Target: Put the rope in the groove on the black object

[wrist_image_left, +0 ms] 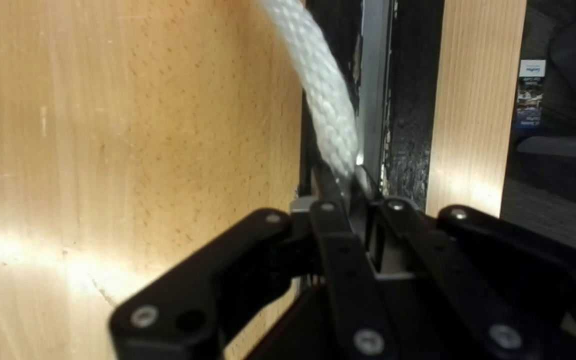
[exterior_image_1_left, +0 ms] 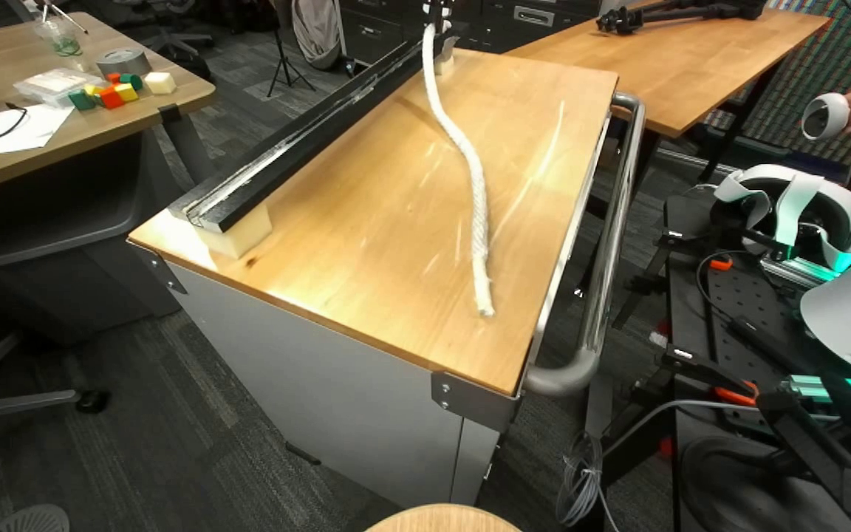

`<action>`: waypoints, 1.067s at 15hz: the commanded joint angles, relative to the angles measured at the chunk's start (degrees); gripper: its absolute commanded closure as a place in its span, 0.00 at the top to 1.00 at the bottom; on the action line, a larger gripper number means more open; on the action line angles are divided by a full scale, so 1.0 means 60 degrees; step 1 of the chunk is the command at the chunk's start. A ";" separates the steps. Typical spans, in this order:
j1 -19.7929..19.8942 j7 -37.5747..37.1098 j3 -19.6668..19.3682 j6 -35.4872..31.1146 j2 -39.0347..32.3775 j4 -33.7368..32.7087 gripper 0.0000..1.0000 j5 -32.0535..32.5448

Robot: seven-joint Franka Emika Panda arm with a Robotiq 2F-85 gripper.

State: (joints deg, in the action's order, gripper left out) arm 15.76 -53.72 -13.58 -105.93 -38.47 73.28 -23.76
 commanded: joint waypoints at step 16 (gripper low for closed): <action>0.0322 -0.0013 0.0341 0.1615 -0.0414 -0.1270 0.67 0.0491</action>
State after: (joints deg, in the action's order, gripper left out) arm 16.29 -54.69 -12.94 -99.83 -42.13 67.63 -21.62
